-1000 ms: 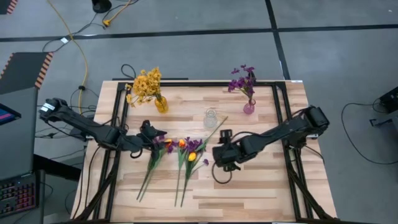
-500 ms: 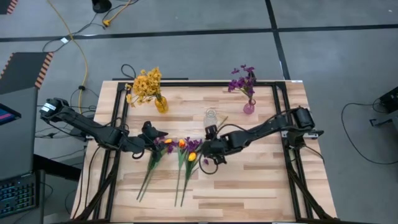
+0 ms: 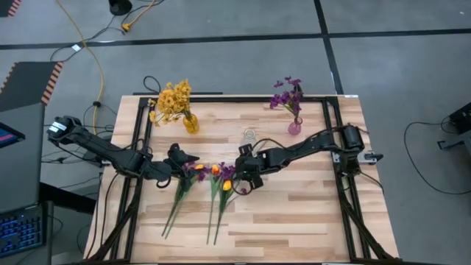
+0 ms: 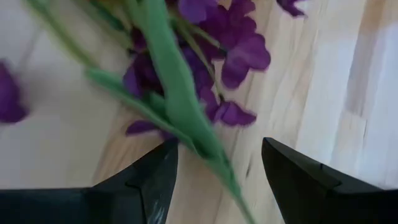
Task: Sort flowers into vase by color
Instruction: Put the yellow tulip into the transparent vase
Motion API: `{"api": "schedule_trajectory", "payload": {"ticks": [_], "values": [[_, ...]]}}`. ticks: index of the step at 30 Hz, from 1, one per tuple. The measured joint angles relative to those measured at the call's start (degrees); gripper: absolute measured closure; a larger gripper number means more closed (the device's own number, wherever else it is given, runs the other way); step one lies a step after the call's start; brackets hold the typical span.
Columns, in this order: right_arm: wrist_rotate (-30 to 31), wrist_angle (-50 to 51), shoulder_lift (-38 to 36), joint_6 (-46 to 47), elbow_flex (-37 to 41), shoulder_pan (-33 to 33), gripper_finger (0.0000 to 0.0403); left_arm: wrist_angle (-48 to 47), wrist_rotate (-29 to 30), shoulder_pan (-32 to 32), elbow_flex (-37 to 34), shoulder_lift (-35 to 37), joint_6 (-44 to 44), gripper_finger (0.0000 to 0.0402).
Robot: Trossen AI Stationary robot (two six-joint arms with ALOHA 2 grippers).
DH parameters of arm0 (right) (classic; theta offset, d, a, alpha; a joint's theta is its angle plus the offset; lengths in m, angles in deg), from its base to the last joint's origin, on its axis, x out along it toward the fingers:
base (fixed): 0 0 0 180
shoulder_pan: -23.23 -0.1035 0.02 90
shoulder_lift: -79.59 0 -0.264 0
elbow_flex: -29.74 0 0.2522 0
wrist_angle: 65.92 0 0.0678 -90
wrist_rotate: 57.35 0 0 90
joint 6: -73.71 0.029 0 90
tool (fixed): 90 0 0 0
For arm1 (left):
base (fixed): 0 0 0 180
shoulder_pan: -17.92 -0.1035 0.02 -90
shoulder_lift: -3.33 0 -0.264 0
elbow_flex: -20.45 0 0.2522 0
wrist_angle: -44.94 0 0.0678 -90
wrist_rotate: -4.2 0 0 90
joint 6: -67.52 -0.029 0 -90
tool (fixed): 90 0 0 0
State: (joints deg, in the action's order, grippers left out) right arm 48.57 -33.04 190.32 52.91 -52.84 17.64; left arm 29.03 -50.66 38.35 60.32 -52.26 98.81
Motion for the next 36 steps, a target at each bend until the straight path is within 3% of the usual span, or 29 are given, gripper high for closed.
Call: {"api": "schedule_trajectory", "payload": {"ticks": [9, 20, 24, 28, 36], "values": [[0.5, -1.3, 2.7, -1.8, -0.2, 0.5, 0.0160, 0.2, -0.3, 0.0, 0.0, 0.0, 0.0, 0.0172], [0.2, 1.0, 2.0, -1.7, 0.0, 0.3, 0.0319, 0.2, -0.3, 0.0, 0.0, 0.0, 0.0, 0.0172], [0.5, 1.7, 1.8, -1.7, 0.0, -0.3, 0.0357, 0.2, -0.3, 0.0, 0.0, 0.0, 0.0, 0.0172], [0.7, 2.0, 1.6, -1.7, -0.3, -1.2, 0.0367, 0.2, -0.3, 0.0, 0.0, 0.0, 0.0, 0.0172], [0.7, 6.0, 1.6, -1.6, -4.1, -2.8, 0.0348, 0.2, -0.2, 0.0, 0.0, 0.0, 0.0, 0.0172]]}}
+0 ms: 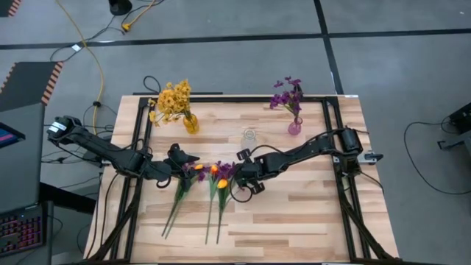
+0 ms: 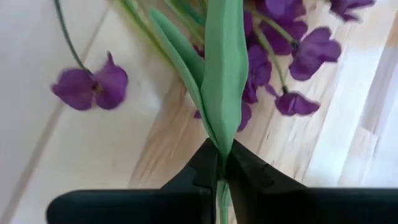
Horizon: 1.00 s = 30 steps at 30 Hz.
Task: Sort flowers into vase by color
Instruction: Put the yellow tulip into the transparent vase
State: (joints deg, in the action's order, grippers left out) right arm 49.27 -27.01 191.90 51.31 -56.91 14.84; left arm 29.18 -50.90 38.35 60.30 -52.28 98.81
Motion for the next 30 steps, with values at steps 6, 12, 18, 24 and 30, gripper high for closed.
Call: {"api": "schedule_trajectory", "payload": {"ticks": [6, 12, 18, 24, 30], "values": [[0.0, 5.8, -0.1, 1.8, -3.9, -1.0, 0.0351, 0.0, 0.0, 0.0, 0.0, 0.0, 0.0, 0.0172], [0.0, 11.9, -0.1, 5.5, -7.7, -2.0, 0.0351, 0.0, 0.0, 0.0, 0.0, 0.0, 0.4, 0.0172], [0.0, 14.4, -1.7, 7.4, -9.3, -3.3, 0.0352, 0.0, 0.0, 0.0, 0.0, 0.0, 0.8, 0.0172], [-0.1, 14.7, -8.8, 10.7, -9.3, -3.7, 0.0352, -0.1, 0.0, 0.0, 0.0, 0.0, 0.9, 0.0172], [0.0, 12.1, -16.3, 15.3, -9.3, -4.0, 0.0352, -0.1, 0.0, 0.0, 0.0, 0.0, 1.3, 0.0172]]}}
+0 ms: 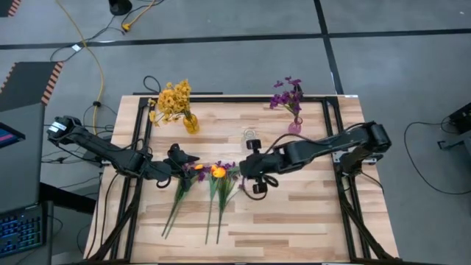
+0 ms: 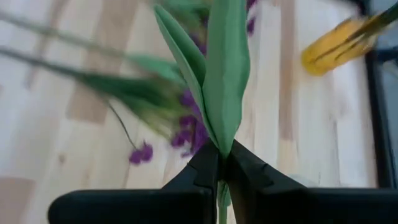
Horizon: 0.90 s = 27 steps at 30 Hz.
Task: Sort flowers into vase by color
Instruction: Put the yellow tulip into the transparent vase
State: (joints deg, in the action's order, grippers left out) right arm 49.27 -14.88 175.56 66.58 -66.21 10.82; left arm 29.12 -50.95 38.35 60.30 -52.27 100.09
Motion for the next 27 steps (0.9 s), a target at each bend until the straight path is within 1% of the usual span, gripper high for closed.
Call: {"api": "schedule_trajectory", "payload": {"ticks": [5, 12, 14, 17, 19, 24, 27], "values": [[1.2, -1.4, -4.2, 2.5, 0.0, -2.1, 0.0352, 0.0, 0.0, 0.0, 0.0, 0.0, 0.2, 0.0172], [11.2, -1.2, -8.2, 3.2, 0.2, -5.9, 0.0352, 0.1, 0.0, 0.0, 0.0, 0.0, 0.3, 0.0172], [12.8, -3.6, -9.7, 3.2, 2.3, -6.6, 0.0352, 0.1, 0.0, 0.0, 0.0, 0.0, 0.3, 0.0172], [13.5, -8.9, -13.5, 2.8, 8.4, -6.9, 0.0352, 0.1, 0.0, 0.0, 0.0, 0.0, 0.3, 0.0172], [13.7, -14.3, -16.6, 2.8, 13.5, -6.5, 0.0352, 0.0, 0.0, 0.0, 0.0, 0.0, 0.6, 0.0172], [14.6, -35.5, -25.5, -0.2, 25.9, -4.4, 0.0352, 0.0, 0.0, 0.0, 0.0, 0.0, 1.1, 0.0172], [14.3, -47.3, -29.7, -3.6, 31.2, -2.9, 0.0352, 0.1, 0.1, 0.0, 0.0, 0.0, 1.1, 0.0172]]}}
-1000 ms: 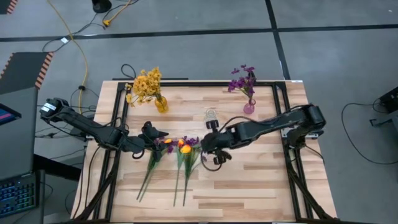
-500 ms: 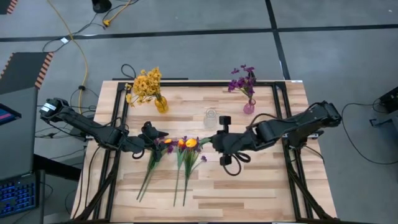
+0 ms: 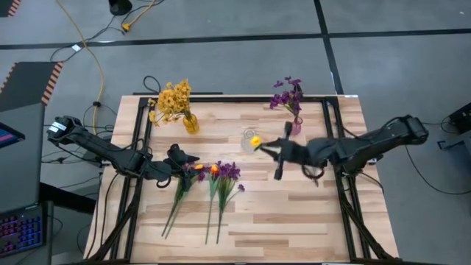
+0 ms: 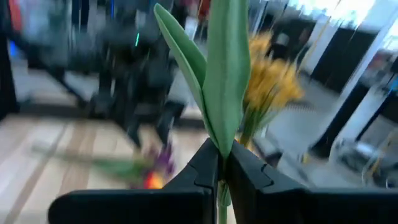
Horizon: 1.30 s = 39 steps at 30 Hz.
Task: Sort flowers into vase by color
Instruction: Put the yellow tulip into the transparent vase
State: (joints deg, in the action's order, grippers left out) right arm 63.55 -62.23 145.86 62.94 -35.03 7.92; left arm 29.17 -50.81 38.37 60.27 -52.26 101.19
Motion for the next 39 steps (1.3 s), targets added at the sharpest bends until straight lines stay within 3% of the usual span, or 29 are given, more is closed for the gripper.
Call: {"api": "schedule_trajectory", "payload": {"ticks": [7, 11, 15, 25, 39], "values": [[-0.8, -24.7, -3.7, -9.7, 7.5, 4.8, 0.0352, 0.0, 0.7, 0.0, 0.0, 0.0, -0.1, 0.0172], [-5.1, -30.5, -1.7, -10.6, 9.0, 9.1, 0.0352, 0.0, 1.8, 0.0, 0.0, 0.0, -0.1, 0.0172], [-10.1, -34.0, 1.7, -9.0, 9.7, 13.2, 0.0352, 0.0, 1.9, 0.0, 0.0, 0.0, -0.1, 0.0172], [-10.1, -37.7, 7.1, -5.2, 10.1, 17.8, 0.0352, 0.0, 1.9, 0.0, 0.0, 0.0, -0.2, 0.0172], [-10.0, -36.7, 10.0, 0.1, 10.1, 18.1, 0.0352, 0.1, 1.9, 0.0, 0.0, 0.0, 0.0, 0.0172]]}}
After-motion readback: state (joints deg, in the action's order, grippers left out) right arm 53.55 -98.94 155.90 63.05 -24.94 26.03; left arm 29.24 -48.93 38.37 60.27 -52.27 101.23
